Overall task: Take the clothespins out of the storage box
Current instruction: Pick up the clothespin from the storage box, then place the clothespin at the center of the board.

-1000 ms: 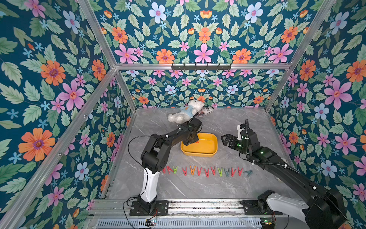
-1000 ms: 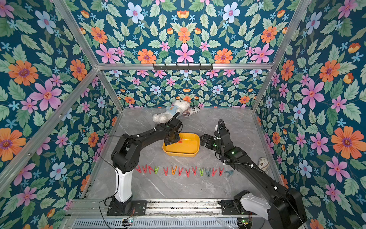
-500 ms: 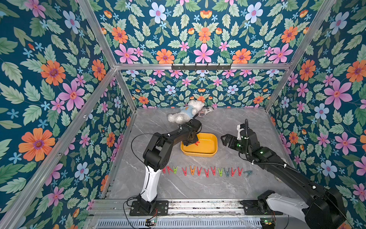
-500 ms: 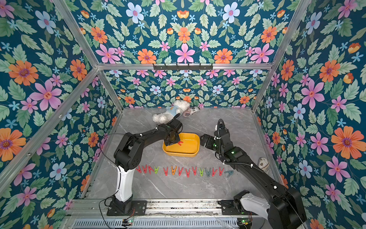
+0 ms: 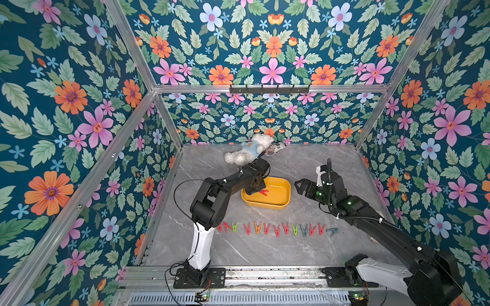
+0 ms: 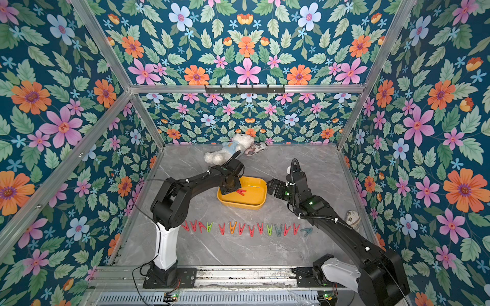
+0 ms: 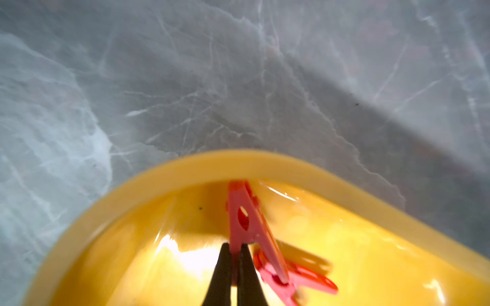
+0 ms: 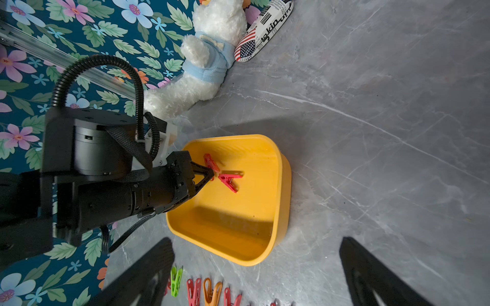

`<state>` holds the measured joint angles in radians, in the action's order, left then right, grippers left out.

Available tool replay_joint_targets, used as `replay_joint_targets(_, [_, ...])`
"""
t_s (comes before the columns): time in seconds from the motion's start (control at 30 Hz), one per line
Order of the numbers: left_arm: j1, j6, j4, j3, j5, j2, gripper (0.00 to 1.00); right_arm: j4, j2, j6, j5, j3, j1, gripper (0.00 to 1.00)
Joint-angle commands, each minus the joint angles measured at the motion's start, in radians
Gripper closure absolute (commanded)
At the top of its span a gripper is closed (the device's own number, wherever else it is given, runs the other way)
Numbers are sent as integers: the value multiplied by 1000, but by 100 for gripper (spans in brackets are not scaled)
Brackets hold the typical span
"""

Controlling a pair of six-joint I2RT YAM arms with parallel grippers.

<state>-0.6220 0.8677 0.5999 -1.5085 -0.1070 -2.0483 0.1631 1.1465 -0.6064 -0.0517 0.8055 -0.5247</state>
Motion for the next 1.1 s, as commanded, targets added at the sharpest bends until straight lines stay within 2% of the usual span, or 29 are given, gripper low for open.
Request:
replay_joint_targets(0.0, [-4, 9, 18, 18, -8, 41, 94, -35, 4, -6, -12, 10, -2, 1])
replay_joint_targets(0.17, [-8, 14, 33, 51, -12, 116, 94, -58, 22, -4, -21, 21, -21, 1])
replay_joint_targets(0.53, [4, 35, 103, 179, -81, 318, 95, -154, 113, 23, -26, 73, -151, 1])
replay_joint_targets(0.8, [78, 54, 115, 350, -103, 481, 95, -217, 210, 41, -65, 127, -206, 1])
replay_joint_targets(1.07, [203, 69, 120, 537, -76, 634, 95, -259, 328, 54, -109, 203, -232, 1])
